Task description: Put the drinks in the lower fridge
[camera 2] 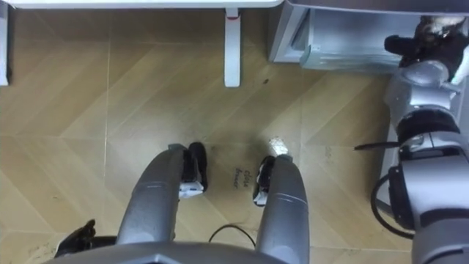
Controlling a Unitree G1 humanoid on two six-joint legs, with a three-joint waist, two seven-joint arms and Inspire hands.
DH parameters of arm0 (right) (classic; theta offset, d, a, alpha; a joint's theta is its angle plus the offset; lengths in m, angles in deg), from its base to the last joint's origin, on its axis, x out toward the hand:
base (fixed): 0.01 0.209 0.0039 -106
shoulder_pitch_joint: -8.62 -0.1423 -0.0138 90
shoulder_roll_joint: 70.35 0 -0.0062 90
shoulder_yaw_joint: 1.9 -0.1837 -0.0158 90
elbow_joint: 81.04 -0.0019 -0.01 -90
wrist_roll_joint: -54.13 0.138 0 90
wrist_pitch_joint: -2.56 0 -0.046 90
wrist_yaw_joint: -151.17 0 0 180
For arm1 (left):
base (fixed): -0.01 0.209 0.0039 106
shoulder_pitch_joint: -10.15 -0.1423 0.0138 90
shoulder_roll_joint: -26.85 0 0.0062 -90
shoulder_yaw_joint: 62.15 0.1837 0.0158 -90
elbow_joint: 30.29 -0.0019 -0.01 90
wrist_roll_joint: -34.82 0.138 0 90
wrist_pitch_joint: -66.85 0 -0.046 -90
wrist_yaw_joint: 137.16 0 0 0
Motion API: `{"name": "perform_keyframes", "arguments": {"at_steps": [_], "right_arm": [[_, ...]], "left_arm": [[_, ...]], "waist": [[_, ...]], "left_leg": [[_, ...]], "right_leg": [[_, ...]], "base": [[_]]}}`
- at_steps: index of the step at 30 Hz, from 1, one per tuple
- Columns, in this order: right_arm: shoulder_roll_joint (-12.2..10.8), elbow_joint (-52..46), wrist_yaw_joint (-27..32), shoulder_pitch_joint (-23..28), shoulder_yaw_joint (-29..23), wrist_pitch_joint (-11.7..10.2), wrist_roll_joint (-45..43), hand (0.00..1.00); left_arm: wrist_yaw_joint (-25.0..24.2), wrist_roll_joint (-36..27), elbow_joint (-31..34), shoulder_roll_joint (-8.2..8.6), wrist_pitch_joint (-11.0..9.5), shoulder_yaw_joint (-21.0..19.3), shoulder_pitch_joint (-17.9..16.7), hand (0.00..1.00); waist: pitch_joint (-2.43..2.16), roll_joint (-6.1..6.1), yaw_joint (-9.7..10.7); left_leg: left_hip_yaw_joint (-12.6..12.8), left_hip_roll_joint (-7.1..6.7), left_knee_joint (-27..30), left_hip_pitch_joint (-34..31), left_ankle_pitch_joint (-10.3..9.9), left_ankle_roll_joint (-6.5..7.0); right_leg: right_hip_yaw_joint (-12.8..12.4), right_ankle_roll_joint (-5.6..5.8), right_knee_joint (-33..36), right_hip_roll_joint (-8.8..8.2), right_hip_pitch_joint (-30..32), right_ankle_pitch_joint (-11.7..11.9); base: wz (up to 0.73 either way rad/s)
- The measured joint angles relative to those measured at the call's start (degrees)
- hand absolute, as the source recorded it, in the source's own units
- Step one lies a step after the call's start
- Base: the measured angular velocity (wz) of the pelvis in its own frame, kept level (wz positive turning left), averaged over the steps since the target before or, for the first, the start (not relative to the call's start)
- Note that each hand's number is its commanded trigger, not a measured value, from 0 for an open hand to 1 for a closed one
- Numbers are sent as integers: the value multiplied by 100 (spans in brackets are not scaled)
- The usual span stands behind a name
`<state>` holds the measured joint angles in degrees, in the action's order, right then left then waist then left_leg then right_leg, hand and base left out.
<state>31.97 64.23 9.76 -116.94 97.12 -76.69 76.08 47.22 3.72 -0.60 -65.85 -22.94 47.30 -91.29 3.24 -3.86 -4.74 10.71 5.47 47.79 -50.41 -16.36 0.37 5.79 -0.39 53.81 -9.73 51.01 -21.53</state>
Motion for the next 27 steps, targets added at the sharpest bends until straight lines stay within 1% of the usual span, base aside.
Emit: {"name": "perform_keyframes", "arguments": {"at_steps": [1,3,5,7,8,10,11,13,16,19,22,25,27], "right_arm": [[2,-169,106,0,64,188,-216,0],[4,-272,197,0,171,319,-484,0],[5,-297,316,0,367,347,-677,0],[4,-442,400,0,559,492,-775,0],[3,-444,400,0,601,519,-899,0],[4,-445,401,0,716,627,-1316,0],[4,-445,401,0,757,643,-1402,0],[4,-445,400,0,896,684,-1657,0],[3,-446,401,0,1035,688,-1912,0],[4,-539,406,0,1050,695,-1947,0],[-18,-697,406,0,1058,820,-1946,0],[-18,-842,415,20,1030,848,-1946,0],[-16,-1250,501,232,900,871,-1946,0]], "left_arm": [[1,14,12,3,49,-2,0,0],[8,26,27,4,82,-9,1,0],[33,26,26,3,87,-11,1,0],[43,14,25,1,119,-8,-5,0],[43,5,26,1,121,-7,-5,0],[44,1,31,-1,123,5,-5,0],[44,0,31,-1,124,10,-5,0],[44,-99,34,-11,126,69,-4,0],[45,-225,34,-11,136,123,0,0],[59,-309,32,-15,158,118,-1,0],[112,-308,23,-17,157,114,-4,0],[170,-305,23,-17,112,116,-21,0],[210,-305,32,-17,100,98,-20,0]], "waist": [[1,-10,21],[0,-7,45],[-1,-6,56],[-4,-1,93],[-4,-1,95],[-5,0,97],[-5,0,96],[-4,0,59],[-4,-2,15],[-3,-3,-18],[-4,-2,-59],[-10,8,-22],[-14,14,-11]], "left_leg": [[6,4,-5,-22,3,-4],[12,10,-6,-41,8,-10],[14,11,-9,-48,13,-19],[16,12,-3,-53,19,-29],[16,15,0,-53,19,-29],[17,29,8,-55,19,-29],[17,33,10,-55,19,-29],[35,87,49,-65,19,-32],[32,96,56,-77,28,-47],[37,106,60,-97,46,-72],[39,186,90,-121,52,-93],[8,184,92,-172,72,-119],[9,182,93,-223,82,-117]], "right_leg": [[-7,-5,-1,5,37,8],[-24,-14,5,16,74,23],[-39,-23,16,24,98,32],[-56,-27,30,36,115,34],[-55,-29,30,39,116,35],[-52,-39,30,49,116,42],[-52,-41,31,52,116,45],[-53,-57,36,92,123,59],[-75,-72,63,116,153,75],[-93,-99,94,130,209,96],[-78,-144,79,199,224,122],[-54,-170,80,205,265,138],[-45,-171,97,202,315,138]], "base": [[-9],[-6],[-5],[0],[-3],[-2],[-4],[-7],[-3],[-4],[-8],[2],[0]]}}
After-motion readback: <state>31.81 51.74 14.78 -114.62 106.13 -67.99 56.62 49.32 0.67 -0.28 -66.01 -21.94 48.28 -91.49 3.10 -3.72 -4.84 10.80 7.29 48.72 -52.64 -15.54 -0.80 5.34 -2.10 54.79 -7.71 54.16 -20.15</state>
